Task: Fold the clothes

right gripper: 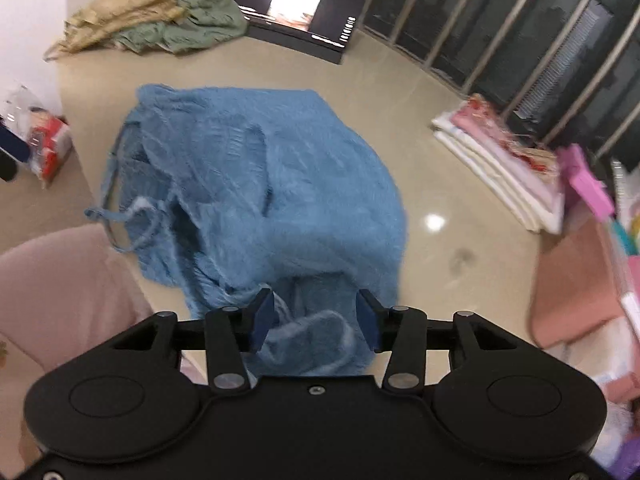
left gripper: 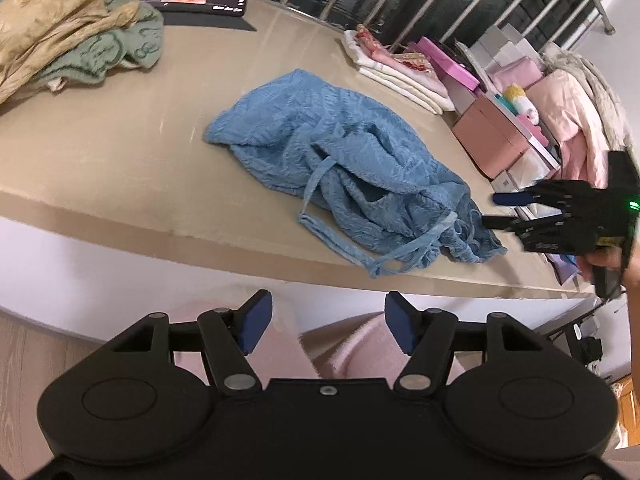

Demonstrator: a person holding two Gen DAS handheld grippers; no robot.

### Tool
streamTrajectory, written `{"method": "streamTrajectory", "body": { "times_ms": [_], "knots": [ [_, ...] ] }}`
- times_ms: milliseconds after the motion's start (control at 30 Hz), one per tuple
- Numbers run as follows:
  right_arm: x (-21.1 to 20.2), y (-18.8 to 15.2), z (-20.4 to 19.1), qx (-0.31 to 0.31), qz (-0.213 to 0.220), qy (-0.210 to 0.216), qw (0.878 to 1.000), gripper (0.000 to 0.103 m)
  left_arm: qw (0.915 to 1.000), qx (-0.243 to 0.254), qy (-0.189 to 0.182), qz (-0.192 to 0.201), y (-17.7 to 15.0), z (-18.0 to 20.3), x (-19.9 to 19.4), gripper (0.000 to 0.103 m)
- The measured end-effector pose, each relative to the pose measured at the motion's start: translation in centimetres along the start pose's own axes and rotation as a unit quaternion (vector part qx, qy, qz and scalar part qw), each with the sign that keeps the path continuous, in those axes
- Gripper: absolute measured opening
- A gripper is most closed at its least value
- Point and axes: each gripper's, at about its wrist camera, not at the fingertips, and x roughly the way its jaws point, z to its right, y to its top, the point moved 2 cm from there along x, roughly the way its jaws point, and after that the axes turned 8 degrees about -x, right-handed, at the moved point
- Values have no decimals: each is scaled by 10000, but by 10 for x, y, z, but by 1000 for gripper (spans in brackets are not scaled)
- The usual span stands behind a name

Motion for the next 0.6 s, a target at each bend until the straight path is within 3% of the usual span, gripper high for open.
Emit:
{"method": "streamTrajectory", "body": {
  "times_ms": [133,167,267,433,500,600],
  "knots": [
    [36,3,-3,-147,-167,584,9980,45,9999,140,-84,0,-2,10,1,62],
    [45,1,0,-76,-170,788,9967,39,9998,163,-97,20,-3,13,0,62],
    [48,-2,13,424,-53,1263,9911,4,9996,230,-157,73,-2,16,-4,62],
    [4,-15,19,1025,520,1697,9788,4,9987,473,-155,115,2,25,1,65],
    [-14,-20,22,1407,788,2001,9664,4,9978,646,-96,103,5,31,9,65],
    [-38,-31,20,1992,1237,2620,9361,4,9951,977,-174,32,6,43,25,65]
  ]
}}
